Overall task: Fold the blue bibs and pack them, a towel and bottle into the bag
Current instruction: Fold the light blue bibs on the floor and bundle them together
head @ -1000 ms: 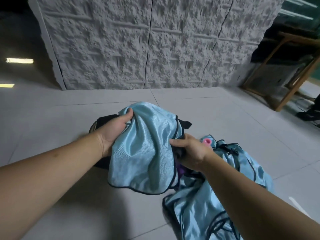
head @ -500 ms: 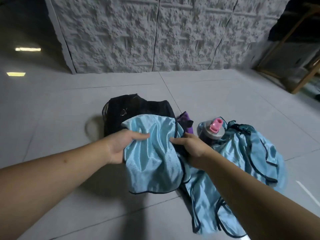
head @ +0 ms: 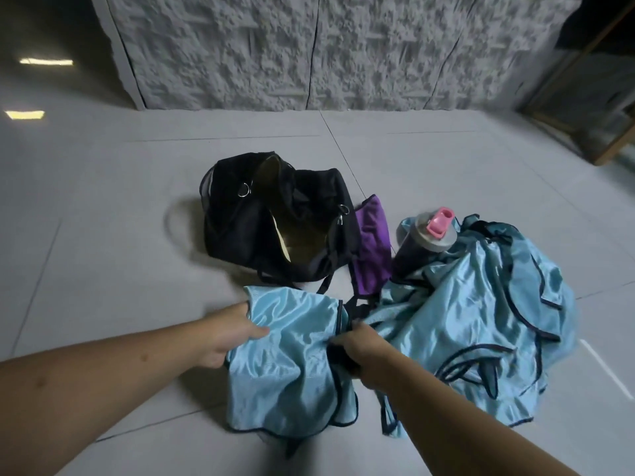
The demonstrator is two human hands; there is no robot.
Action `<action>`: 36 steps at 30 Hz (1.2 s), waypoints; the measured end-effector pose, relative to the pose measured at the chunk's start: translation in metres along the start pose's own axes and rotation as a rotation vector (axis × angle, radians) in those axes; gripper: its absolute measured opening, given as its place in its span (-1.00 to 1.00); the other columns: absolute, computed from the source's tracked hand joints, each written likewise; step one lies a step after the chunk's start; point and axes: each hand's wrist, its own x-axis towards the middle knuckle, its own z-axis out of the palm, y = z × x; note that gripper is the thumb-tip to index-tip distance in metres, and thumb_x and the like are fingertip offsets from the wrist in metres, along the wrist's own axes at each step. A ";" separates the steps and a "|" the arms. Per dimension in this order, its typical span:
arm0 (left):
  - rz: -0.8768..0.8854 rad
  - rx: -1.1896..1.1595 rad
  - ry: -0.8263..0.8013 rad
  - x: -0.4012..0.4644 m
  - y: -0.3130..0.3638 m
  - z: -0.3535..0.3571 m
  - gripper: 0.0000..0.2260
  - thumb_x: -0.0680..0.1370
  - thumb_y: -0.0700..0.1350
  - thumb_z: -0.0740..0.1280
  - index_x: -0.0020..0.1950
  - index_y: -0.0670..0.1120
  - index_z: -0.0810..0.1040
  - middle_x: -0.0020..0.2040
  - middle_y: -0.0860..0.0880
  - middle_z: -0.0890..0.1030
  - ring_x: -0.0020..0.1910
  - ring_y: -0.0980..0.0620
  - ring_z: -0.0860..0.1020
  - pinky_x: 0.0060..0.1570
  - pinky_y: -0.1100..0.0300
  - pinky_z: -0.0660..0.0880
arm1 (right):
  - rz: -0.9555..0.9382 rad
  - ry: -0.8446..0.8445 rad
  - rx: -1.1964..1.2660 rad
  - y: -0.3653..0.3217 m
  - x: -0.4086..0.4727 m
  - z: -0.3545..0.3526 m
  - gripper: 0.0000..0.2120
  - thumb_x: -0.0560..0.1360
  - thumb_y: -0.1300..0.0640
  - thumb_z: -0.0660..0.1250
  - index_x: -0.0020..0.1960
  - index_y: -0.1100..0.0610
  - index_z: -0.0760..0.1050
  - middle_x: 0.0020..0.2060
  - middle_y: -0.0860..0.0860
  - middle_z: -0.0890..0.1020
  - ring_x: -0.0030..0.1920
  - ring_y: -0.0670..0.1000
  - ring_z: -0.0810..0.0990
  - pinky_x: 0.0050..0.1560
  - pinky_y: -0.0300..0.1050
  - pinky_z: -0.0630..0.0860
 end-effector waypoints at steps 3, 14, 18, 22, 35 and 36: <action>-0.002 -0.024 0.024 0.009 -0.013 0.001 -0.64 0.59 -0.36 0.37 0.31 -0.02 0.53 0.12 -0.14 0.73 0.09 -0.21 0.71 0.19 -0.26 0.58 | -0.023 0.011 0.009 0.011 0.006 0.008 -0.73 0.52 0.33 0.31 0.15 0.09 0.57 -0.05 0.19 0.74 -0.09 0.24 0.75 -0.26 0.05 0.67; 0.044 0.421 0.133 0.031 -0.026 -0.008 0.10 0.40 -0.34 0.52 0.63 0.30 -0.08 0.54 0.07 0.36 0.37 -0.05 0.47 0.27 -0.05 0.55 | -0.085 0.003 -0.081 0.020 0.025 0.008 -0.46 0.31 0.16 0.64 0.22 0.05 0.52 -0.03 0.02 0.75 -0.06 0.05 0.75 -0.06 -0.01 0.70; 0.150 0.803 0.264 0.033 -0.030 -0.004 0.11 0.44 -0.21 0.55 0.64 0.23 -0.22 0.51 -0.07 0.41 0.21 -0.04 0.55 0.14 0.10 0.56 | -0.268 0.272 -0.510 0.020 0.019 0.015 -0.45 0.38 0.10 0.46 0.33 0.01 0.39 0.06 0.02 0.61 0.07 0.09 0.63 0.00 -0.09 0.61; 0.137 1.150 0.545 0.032 -0.035 0.009 0.01 0.55 0.02 0.42 0.62 0.16 -0.38 0.59 -0.24 0.14 0.37 -0.24 0.42 0.30 0.00 0.44 | -0.554 0.429 -0.871 0.031 0.007 0.024 -0.34 0.49 -0.02 0.31 0.55 0.04 0.23 0.42 0.14 0.40 0.43 0.20 0.40 0.40 0.06 0.39; 0.235 1.456 0.042 0.042 -0.048 0.019 0.00 0.47 0.34 0.39 0.66 0.19 -0.22 0.68 -0.03 -0.26 0.65 -0.11 -0.25 0.59 -0.06 0.06 | -0.490 0.071 -1.324 0.043 0.026 0.030 -0.23 0.62 -0.19 0.12 0.67 -0.08 -0.20 0.67 0.01 -0.19 0.65 0.07 -0.24 0.61 0.19 -0.24; 0.226 1.458 0.040 0.041 -0.047 0.020 0.02 0.44 0.36 0.39 0.65 0.20 -0.23 0.68 -0.03 -0.25 0.65 -0.11 -0.24 0.59 -0.06 0.07 | -0.483 0.059 -1.323 0.041 0.026 0.029 -0.23 0.61 -0.18 0.15 0.67 -0.09 -0.19 0.67 0.00 -0.19 0.65 0.07 -0.24 0.61 0.22 -0.23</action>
